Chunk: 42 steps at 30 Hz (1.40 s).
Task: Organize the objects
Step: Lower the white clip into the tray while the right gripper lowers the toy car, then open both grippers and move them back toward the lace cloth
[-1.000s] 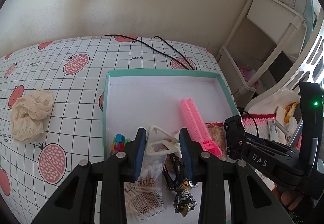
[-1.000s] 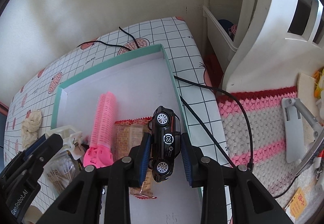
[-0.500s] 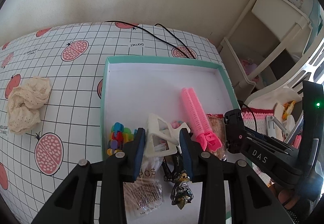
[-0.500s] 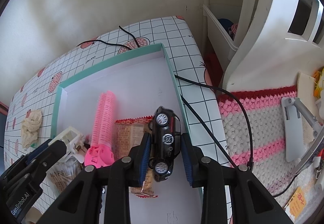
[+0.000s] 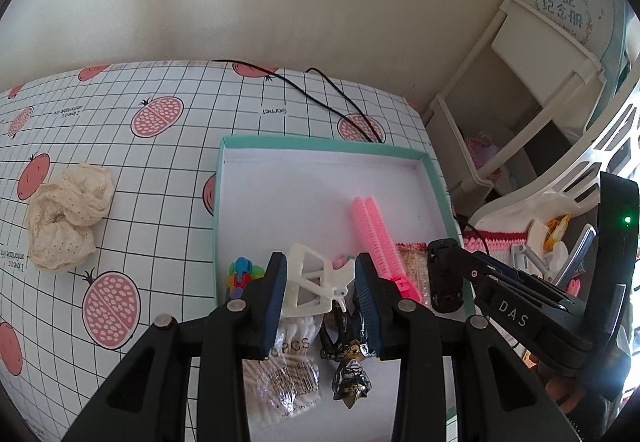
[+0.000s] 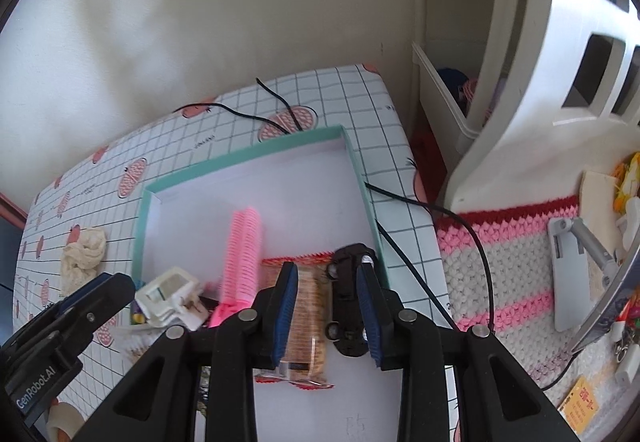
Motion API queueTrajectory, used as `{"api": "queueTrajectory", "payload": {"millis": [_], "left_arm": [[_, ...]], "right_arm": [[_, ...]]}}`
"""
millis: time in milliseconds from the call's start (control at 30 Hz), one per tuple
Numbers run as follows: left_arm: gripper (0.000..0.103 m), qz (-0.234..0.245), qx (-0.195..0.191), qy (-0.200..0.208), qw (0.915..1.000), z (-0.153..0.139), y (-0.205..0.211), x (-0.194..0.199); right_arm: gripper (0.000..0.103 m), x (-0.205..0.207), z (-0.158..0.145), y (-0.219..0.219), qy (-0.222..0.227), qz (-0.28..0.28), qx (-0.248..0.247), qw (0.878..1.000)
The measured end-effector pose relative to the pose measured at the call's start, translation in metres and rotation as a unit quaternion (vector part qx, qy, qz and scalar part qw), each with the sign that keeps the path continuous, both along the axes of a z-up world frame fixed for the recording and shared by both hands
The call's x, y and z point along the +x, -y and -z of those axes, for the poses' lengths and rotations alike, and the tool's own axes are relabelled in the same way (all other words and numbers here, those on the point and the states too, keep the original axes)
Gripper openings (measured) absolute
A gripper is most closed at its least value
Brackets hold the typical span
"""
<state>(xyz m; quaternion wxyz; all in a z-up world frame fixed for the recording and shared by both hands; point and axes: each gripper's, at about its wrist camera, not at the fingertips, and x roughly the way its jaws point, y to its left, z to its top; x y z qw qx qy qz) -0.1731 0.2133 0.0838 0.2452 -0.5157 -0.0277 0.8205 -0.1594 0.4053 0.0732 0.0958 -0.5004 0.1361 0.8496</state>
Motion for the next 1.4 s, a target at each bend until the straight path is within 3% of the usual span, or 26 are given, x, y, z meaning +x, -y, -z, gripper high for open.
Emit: {"api": "queueTrajectory", "payload": {"millis": [133,233,400,467,533,600,667,767,867,1400], "left_arm": [[0.037,-0.012,0.005,-0.007,0.9999,-0.006,0.008,-0.004],[0.052,-0.028,-0.006,-0.02,0.9994,-0.009,0.017,-0.009],[0.055,-0.055,-0.015,-0.025,0.998,-0.009,0.034,-0.018],[0.061,-0.067,-0.018,-0.026,0.9972,-0.008,0.041,-0.022],[0.076,-0.076,-0.022,-0.027,0.9965,-0.007,0.047,-0.025],[0.076,-0.082,-0.026,-0.031,0.9958,-0.006,0.05,-0.027],[0.083,-0.089,-0.03,-0.034,0.995,-0.005,0.055,-0.029],[0.095,-0.102,-0.035,-0.041,0.9933,-0.004,0.062,-0.032],[0.103,-0.11,-0.043,-0.044,0.992,-0.003,0.068,-0.034],[0.103,-0.124,-0.035,-0.042,0.9908,-0.006,0.102,-0.046]], "right_arm": [[0.035,-0.002,-0.004,0.009,-0.011,-0.01,-0.004,1.0],[0.047,-0.004,-0.005,0.017,-0.015,-0.015,0.001,1.0],[0.066,-0.007,-0.004,0.028,-0.019,-0.027,0.004,0.999],[0.073,-0.008,-0.004,0.032,-0.021,-0.03,0.006,0.999],[0.079,-0.009,-0.004,0.034,-0.024,-0.032,0.008,0.999],[0.085,-0.01,-0.005,0.036,-0.026,-0.032,0.008,0.999],[0.096,-0.01,-0.005,0.038,-0.028,-0.032,0.007,0.999],[0.103,-0.012,-0.006,0.041,-0.032,-0.033,0.009,0.999],[0.103,-0.014,-0.006,0.047,-0.035,-0.038,0.015,0.999],[0.103,-0.03,-0.004,0.081,-0.025,-0.055,0.02,0.998]]}}
